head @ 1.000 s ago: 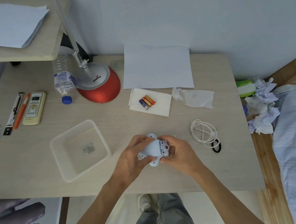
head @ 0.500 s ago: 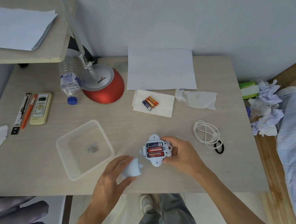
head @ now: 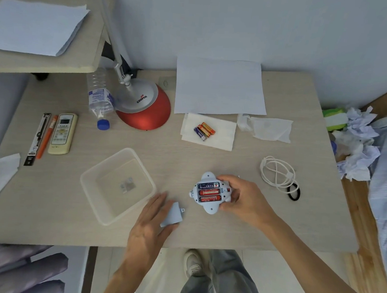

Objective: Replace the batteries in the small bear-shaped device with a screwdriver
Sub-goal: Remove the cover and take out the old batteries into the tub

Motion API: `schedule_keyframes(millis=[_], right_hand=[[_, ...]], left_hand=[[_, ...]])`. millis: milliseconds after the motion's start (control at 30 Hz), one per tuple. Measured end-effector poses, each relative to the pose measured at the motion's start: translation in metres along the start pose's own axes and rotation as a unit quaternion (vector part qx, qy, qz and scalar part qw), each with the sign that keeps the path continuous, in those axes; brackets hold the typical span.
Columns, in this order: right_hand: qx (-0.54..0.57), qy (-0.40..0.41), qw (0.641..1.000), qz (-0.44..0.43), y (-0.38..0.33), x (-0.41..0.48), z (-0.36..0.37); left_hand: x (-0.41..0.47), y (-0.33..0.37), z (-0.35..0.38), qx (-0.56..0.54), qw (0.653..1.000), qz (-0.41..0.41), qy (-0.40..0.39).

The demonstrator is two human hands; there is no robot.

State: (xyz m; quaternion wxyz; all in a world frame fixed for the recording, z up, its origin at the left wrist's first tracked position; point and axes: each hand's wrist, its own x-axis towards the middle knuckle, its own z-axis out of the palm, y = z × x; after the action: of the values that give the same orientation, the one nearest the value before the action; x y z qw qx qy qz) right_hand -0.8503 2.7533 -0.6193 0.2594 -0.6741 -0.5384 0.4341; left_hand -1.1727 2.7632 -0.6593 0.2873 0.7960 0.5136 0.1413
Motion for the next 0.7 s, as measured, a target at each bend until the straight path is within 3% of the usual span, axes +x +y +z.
schedule_keyframes(millis=[200, 433, 700], right_hand=[[-0.002, 0.003, 1.000, -0.004, 0.004, -0.001, 0.001], [-0.004, 0.002, 1.000, -0.006, 0.006, 0.002, 0.002], [-0.021, -0.008, 1.000, -0.008, -0.002, 0.002, 0.000]], left_hand=[[-0.005, 0.022, -0.009, 0.016, 1.000, 0.022, -0.007], [0.036, 0.075, -0.030, 0.021, 0.992, 0.123, -0.019], [0.104, 0.082, -0.024, 0.068, 0.965, 0.212, -0.137]])
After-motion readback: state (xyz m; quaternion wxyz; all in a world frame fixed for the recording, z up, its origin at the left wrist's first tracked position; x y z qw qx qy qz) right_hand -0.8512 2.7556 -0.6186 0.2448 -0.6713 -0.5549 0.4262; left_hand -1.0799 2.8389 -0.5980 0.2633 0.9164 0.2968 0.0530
